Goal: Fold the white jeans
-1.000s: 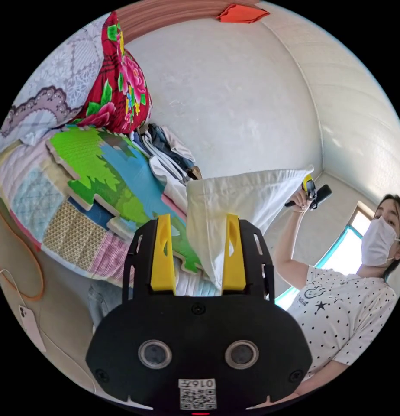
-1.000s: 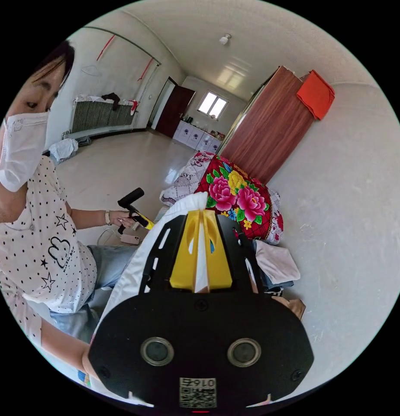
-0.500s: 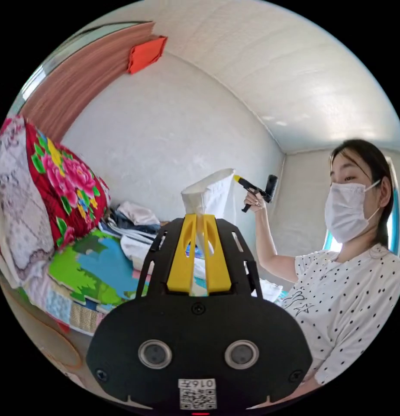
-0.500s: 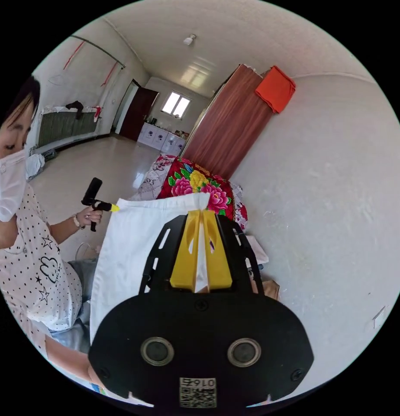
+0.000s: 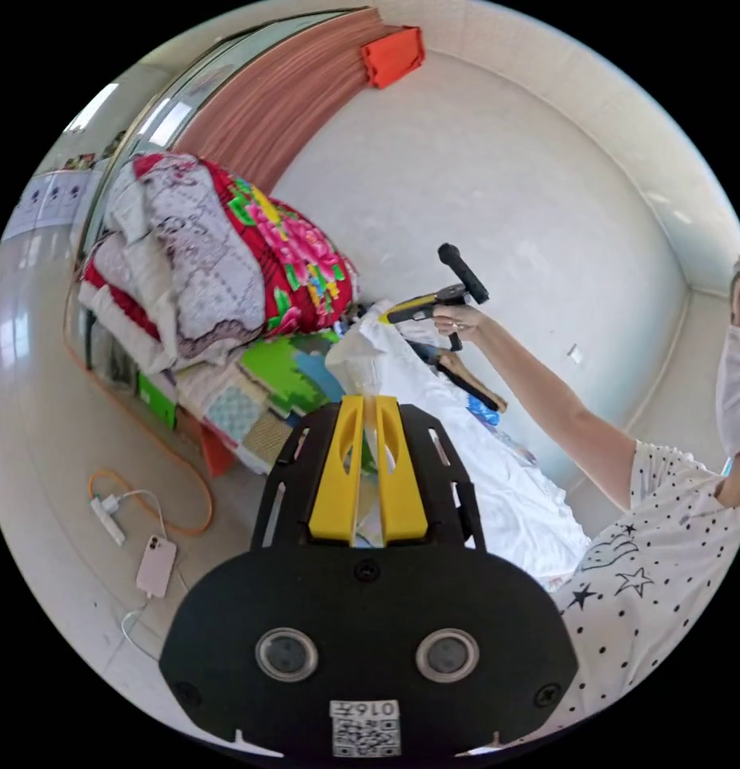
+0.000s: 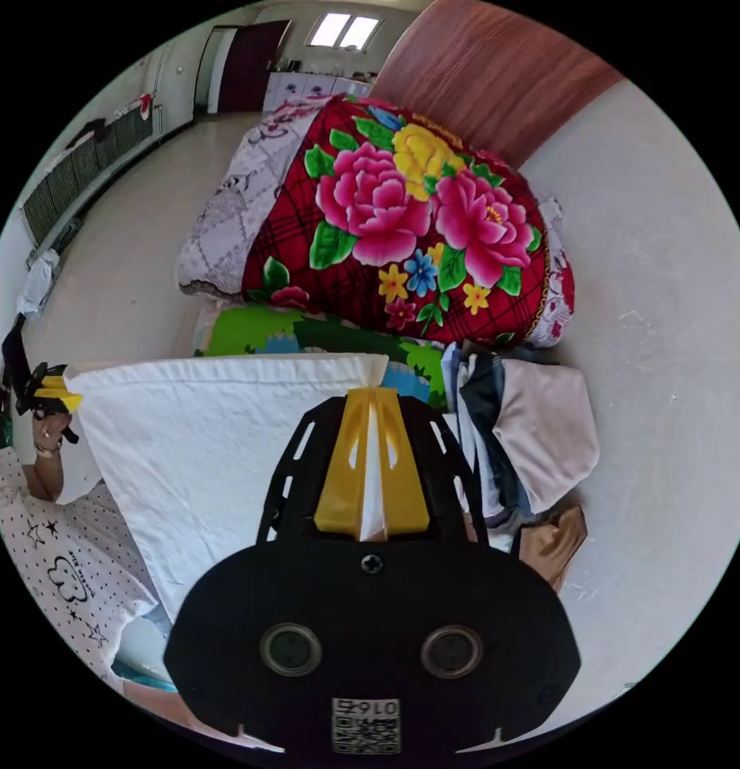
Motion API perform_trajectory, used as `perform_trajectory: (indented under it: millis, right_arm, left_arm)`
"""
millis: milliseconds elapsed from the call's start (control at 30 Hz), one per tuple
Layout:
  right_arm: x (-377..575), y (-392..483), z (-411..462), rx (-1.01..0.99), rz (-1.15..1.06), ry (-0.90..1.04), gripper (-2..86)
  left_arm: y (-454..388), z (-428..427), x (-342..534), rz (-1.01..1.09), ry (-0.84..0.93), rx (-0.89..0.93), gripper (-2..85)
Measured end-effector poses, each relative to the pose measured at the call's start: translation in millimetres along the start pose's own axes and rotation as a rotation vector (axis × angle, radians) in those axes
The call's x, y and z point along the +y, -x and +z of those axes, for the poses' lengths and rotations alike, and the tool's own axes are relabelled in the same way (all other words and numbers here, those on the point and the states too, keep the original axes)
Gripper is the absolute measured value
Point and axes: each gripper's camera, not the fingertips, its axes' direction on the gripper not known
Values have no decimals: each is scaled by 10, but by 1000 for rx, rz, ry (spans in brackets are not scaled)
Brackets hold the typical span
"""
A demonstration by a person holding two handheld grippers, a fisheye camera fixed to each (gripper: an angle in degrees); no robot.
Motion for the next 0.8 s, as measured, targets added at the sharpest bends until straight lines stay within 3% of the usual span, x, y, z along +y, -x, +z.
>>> perform_trajectory:
  millis: [167,233,333,433,533,633,733,800]
  right_arm:
    - [-314,668,1532,132,-25,98,76]
    - [-170,727,1724,197,-15,93,89]
    - [288,463,1584,161,137,-55,97]
    - [980,20,1339,-8,328,-186,99]
    - [1801,-157,1191,-102,405,-252,99]
    - [2740,-74,1016,-53,520,-377,97]
    - [3615,34,912,-103,721,-601,87]
    - [3905,103,977,-205,763,-690,73]
  left_arm:
    - [460,52,-193,-158,73,-99,0]
    - [579,67,-304,-183,91,-76,4]
    - [689,70,-580,-195,119,-88,23]
    - [782,-1,-946,-210,133,-137,49]
    - [869,-219,-1349,-236,91,-275,42]
    - [860,-445,-1871,-206,11,-422,46]
    - [702,-125,-2701,-78,48,-249,58]
    - [427,564,-3431,60,189,-40,69]
